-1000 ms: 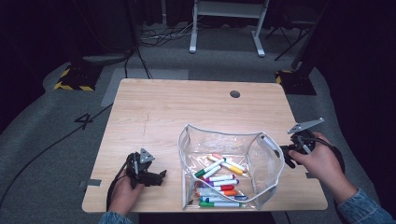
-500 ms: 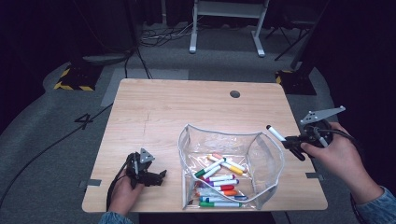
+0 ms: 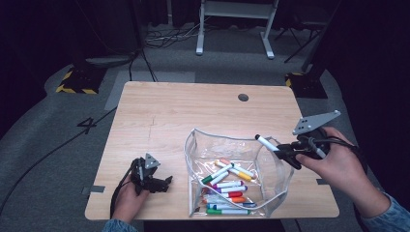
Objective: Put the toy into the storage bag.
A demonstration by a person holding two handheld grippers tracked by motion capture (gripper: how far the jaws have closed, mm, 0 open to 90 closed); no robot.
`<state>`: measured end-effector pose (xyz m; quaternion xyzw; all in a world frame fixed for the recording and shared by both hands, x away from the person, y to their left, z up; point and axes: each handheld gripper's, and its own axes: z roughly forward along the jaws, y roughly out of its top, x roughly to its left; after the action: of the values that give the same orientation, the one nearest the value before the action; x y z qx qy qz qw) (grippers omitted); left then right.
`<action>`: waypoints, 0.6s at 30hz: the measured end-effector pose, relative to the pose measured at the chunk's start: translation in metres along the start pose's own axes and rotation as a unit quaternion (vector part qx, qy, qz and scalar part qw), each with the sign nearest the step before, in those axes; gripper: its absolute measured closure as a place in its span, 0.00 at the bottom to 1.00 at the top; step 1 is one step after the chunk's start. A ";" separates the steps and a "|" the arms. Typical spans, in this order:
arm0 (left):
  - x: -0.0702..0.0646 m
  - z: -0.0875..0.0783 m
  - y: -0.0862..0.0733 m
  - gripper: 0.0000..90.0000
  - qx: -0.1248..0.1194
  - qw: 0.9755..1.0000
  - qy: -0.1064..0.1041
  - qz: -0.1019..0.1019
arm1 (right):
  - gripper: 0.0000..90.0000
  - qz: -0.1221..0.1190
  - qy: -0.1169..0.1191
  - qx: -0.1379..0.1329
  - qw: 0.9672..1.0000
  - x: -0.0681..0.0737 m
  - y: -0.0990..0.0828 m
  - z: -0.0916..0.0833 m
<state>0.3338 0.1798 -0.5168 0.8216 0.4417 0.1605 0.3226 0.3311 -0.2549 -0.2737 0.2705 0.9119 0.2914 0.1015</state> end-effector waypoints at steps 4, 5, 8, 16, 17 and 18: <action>0.000 0.000 0.000 0.00 0.000 1.000 0.000 0.000 | 0.86 -0.016 0.029 0.001 0.999 0.012 0.009 0.009; 0.000 0.000 0.000 0.00 0.000 1.000 0.000 0.000 | 0.86 -0.020 0.034 0.004 0.999 0.015 0.011 0.012; 0.000 0.000 0.000 0.00 0.002 1.000 -0.002 -0.001 | 0.86 -0.032 0.052 0.007 0.998 0.023 0.017 0.020; 0.000 0.000 0.001 0.00 0.002 1.000 0.000 0.001 | 0.86 -0.073 0.097 0.012 0.993 0.046 0.035 0.039; 0.001 0.000 0.001 0.00 -0.001 1.000 0.003 0.006 | 0.86 -0.077 0.102 0.014 0.992 0.049 0.037 0.042; 0.001 0.001 0.001 0.00 0.001 1.000 0.001 0.003 | 0.86 -0.084 0.108 0.016 0.990 0.052 0.039 0.045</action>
<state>0.3351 0.1799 -0.5166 0.8230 0.4396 0.1624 0.3211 0.3201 -0.1781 -0.2884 0.1612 0.9416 0.2948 0.0224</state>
